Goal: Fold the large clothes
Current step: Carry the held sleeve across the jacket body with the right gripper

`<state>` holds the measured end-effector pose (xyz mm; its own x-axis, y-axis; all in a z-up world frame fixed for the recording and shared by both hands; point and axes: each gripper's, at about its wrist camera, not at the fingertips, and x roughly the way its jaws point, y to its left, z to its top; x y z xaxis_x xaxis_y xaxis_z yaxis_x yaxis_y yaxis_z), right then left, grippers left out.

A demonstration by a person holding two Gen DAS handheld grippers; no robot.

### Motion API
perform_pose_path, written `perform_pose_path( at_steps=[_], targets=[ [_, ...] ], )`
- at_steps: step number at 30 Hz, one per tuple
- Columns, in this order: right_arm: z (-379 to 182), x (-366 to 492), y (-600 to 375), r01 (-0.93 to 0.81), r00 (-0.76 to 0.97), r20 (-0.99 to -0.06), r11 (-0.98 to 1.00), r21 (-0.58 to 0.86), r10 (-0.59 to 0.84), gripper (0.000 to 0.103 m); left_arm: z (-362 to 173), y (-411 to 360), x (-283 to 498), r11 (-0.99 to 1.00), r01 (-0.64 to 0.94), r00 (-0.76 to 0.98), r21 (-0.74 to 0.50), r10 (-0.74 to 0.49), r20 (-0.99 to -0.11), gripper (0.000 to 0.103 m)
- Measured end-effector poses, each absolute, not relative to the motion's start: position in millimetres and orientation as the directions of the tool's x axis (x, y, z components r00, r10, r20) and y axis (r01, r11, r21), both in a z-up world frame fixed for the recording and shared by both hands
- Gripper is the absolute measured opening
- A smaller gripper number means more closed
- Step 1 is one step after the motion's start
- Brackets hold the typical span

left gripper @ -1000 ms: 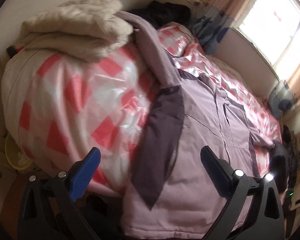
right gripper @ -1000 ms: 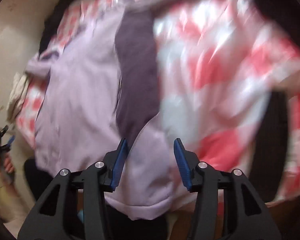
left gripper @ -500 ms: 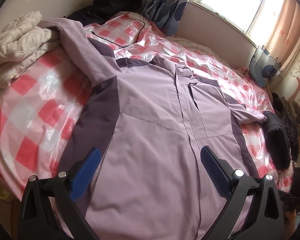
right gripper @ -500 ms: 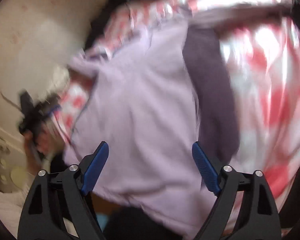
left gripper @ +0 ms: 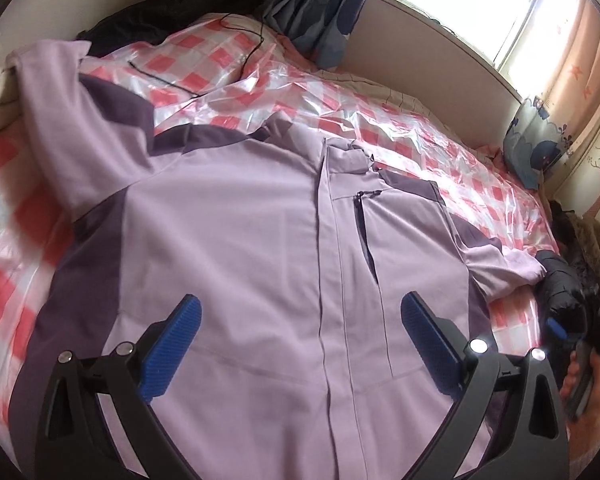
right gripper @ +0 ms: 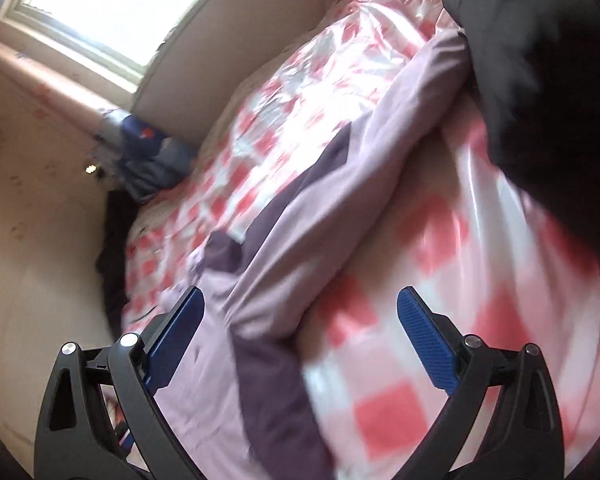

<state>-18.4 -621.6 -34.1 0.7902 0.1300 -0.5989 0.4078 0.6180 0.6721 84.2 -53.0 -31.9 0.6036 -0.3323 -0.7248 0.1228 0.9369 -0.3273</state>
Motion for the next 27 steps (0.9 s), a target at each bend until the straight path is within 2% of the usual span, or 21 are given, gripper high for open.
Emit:
perform_pose_path(
  at_steps=[3, 8, 13, 15, 16, 17, 18, 19, 21, 24, 25, 26, 27],
  targets=[
    [-45, 29, -655, 0.477, 0.767, -0.638, 0.603, 0.640, 0.072, 0.094, -48, -56, 94, 0.937, 0.110, 0.615, -0.331, -0.326, -0.718, 0.096],
    [-84, 89, -713, 0.585, 0.742, -0.670, 0.516, 0.626, -0.028, 0.094, -68, -53, 99, 0.946, 0.102, 0.575, -0.308, -0.309, -0.758, 0.096],
    [-117, 110, -767, 0.643, 0.732, -0.674, 0.426, 0.636, -0.099, 0.094, -68, -48, 98, 0.938, 0.086, 0.571, -0.336, -0.323, -0.755, 0.096],
    [-116, 114, -777, 0.602, 0.762, -0.644, 0.442, 0.665, -0.068, 0.081, -71, -49, 98, 0.942, 0.086, 0.566, -0.325, -0.315, -0.762, 0.096],
    [-113, 116, -780, 0.570, 0.784, -0.620, 0.449, 0.688, -0.044, 0.058, -72, -50, 98, 0.942, 0.086, 0.560, -0.324, -0.315, -0.766, 0.096],
    [-105, 113, -779, 0.534, 0.808, -0.588, 0.450, 0.716, -0.023, 0.044, -74, -50, 99, 0.941, 0.084, 0.554, -0.327, -0.317, -0.770, 0.096],
    [-96, 110, -774, 0.511, 0.825, -0.565, 0.458, 0.727, -0.023, 0.022, -76, -50, 99, 0.940, 0.081, 0.547, -0.331, -0.320, -0.774, 0.096],
    [-85, 107, -771, 0.470, 0.851, -0.525, 0.484, 0.738, -0.025, 0.014, -77, -50, 98, 0.940, 0.079, 0.543, -0.332, -0.320, -0.776, 0.096],
    [-71, 101, -764, 0.425, 0.876, -0.481, 0.527, 0.736, -0.035, 0.014, -78, -50, 98, 0.941, 0.078, 0.541, -0.329, -0.317, -0.779, 0.096],
    [-85, 97, -772, 0.461, 0.859, -0.511, 0.468, 0.754, -0.024, 0.019, -78, -49, 98, 0.939, 0.074, 0.538, -0.337, -0.322, -0.779, 0.096],
    [-92, 99, -776, 0.482, 0.848, -0.530, 0.442, 0.756, -0.018, 0.038, -79, -49, 98, 0.939, 0.073, 0.538, -0.337, -0.321, -0.779, 0.096],
    [-96, 103, -778, 0.512, 0.829, -0.559, 0.436, 0.740, -0.024, 0.062, -79, -49, 98, 0.940, 0.072, 0.538, -0.333, -0.318, -0.781, 0.096],
    [-101, 107, -783, 0.525, 0.820, -0.571, 0.441, 0.728, -0.032, 0.067, -79, -49, 98, 0.941, 0.071, 0.536, -0.331, -0.316, -0.783, 0.096]
  ],
)
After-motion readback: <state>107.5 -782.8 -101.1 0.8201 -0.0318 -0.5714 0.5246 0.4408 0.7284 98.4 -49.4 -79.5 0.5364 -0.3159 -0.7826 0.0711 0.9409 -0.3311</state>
